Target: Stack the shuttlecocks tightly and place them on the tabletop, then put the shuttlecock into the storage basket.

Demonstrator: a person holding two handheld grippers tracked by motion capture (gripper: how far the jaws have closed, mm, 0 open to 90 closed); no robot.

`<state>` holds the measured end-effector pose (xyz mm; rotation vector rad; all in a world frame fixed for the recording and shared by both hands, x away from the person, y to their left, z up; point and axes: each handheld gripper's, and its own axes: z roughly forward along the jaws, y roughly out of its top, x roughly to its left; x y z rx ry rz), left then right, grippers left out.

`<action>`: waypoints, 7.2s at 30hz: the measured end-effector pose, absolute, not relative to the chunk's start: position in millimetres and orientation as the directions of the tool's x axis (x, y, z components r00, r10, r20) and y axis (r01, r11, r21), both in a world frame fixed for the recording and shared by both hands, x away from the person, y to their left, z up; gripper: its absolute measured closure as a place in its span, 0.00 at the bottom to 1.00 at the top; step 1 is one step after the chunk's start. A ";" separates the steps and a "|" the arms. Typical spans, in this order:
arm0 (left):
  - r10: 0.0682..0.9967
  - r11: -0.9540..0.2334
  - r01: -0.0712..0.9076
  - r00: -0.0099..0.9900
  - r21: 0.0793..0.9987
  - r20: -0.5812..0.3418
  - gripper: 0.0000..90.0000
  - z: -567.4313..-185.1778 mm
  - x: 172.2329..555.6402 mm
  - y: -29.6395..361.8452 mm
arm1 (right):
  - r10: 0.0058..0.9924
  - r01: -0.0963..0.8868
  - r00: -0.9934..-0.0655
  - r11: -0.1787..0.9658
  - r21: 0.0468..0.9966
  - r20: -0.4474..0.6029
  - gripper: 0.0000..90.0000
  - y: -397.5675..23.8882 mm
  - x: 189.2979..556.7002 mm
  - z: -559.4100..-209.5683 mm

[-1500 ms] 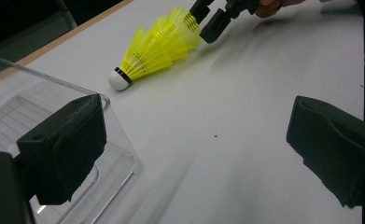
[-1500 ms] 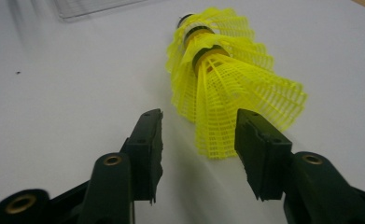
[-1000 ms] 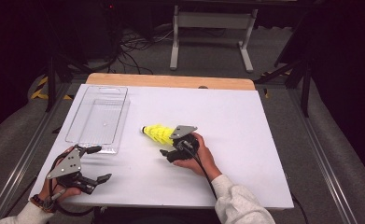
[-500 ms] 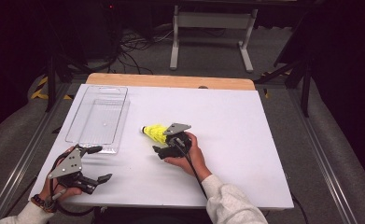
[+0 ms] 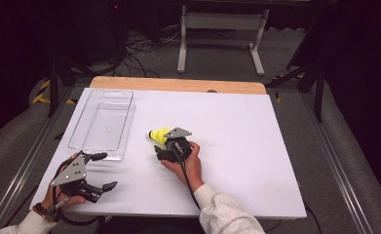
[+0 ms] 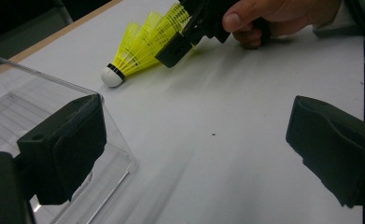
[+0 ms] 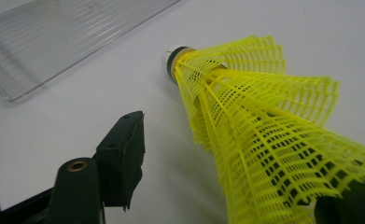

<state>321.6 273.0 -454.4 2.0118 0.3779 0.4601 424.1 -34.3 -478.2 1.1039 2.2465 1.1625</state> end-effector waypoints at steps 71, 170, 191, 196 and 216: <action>0.457 -0.436 0.077 0.877 0.897 0.147 0.06 -454.9 328.6 276.4 | 0.769 0.386 -0.631 0.427 0.817 -0.103 0.98 -41.6 428.1 -468.3; 0.464 -0.428 0.080 0.874 0.900 0.143 0.07 -451.6 327.5 278.2 | 0.755 0.337 -0.646 0.418 0.844 -0.117 0.97 -14.5 435.8 -439.7; 0.487 -0.404 0.082 0.863 0.911 0.138 0.06 -447.9 326.9 286.7 | 0.725 0.275 -0.678 0.404 0.873 -0.122 0.97 -18.5 430.0 -413.9; 0.486 -0.404 0.079 0.863 0.912 0.140 0.06 -447.8 326.6 287.2 | 0.712 0.262 -0.691 0.405 0.876 -0.122 0.97 -15.1 430.0 -410.9; 0.481 -0.395 0.074 0.866 0.916 0.137 0.06 -447.9 325.5 286.4 | 0.678 0.233 -0.724 0.417 0.879 -0.130 0.97 4.1 433.1 -404.2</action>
